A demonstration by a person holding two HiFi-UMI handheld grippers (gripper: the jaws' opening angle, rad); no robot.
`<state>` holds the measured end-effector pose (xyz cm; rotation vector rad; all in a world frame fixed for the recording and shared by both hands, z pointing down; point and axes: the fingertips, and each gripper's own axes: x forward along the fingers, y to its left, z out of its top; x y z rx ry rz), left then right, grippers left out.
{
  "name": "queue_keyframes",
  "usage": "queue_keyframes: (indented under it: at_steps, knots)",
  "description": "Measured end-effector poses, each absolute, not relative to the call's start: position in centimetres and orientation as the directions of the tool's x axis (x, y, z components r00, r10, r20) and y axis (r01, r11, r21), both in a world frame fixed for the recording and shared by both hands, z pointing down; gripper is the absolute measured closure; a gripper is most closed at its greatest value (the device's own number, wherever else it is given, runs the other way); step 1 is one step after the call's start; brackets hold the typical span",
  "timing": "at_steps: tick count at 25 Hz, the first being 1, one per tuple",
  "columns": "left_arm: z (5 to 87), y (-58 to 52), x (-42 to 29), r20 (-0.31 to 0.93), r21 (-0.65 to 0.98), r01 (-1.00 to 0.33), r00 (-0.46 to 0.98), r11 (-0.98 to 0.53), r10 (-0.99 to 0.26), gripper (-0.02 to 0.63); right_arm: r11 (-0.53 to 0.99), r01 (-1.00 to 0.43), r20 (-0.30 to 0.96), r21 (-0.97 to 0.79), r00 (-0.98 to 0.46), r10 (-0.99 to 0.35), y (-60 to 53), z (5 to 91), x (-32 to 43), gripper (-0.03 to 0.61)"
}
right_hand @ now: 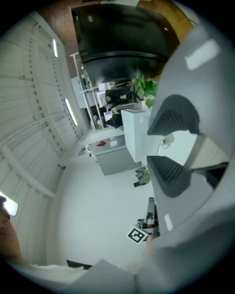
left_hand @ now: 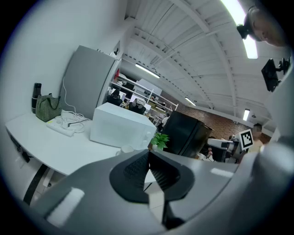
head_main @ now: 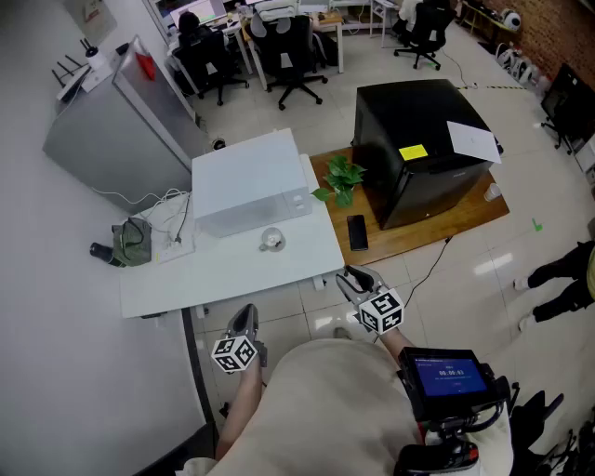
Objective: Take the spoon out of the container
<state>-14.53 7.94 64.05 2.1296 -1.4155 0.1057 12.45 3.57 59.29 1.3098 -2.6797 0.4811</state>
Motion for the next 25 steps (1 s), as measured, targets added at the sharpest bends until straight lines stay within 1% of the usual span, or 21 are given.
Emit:
queue_keyframes:
  at_steps: [10, 16, 25]
  knots:
    - [65.1, 11.1, -12.8, 0.387, 0.415, -0.893, 0.346, -0.173, -0.855, 0.63, 0.663, -0.712, 0.24, -0.231, -0.702, -0.67, 3.8, 59.9, 13.4, 0.448]
    - [66.0, 13.6, -10.8, 0.402, 0.429, -0.896, 0.304, -0.115, -0.864, 0.63, 0.689, -0.681, 0.256, -0.246, -0.732, -0.632, 3.7, 61.2, 14.2, 0.451]
    - [66.2, 13.5, -11.9, 0.426, 0.418, -0.906, 0.26, -0.067, -0.867, 0.63, 0.7, -0.661, 0.283, -0.27, -0.75, -0.598, 2.6, 62.7, 13.3, 0.457]
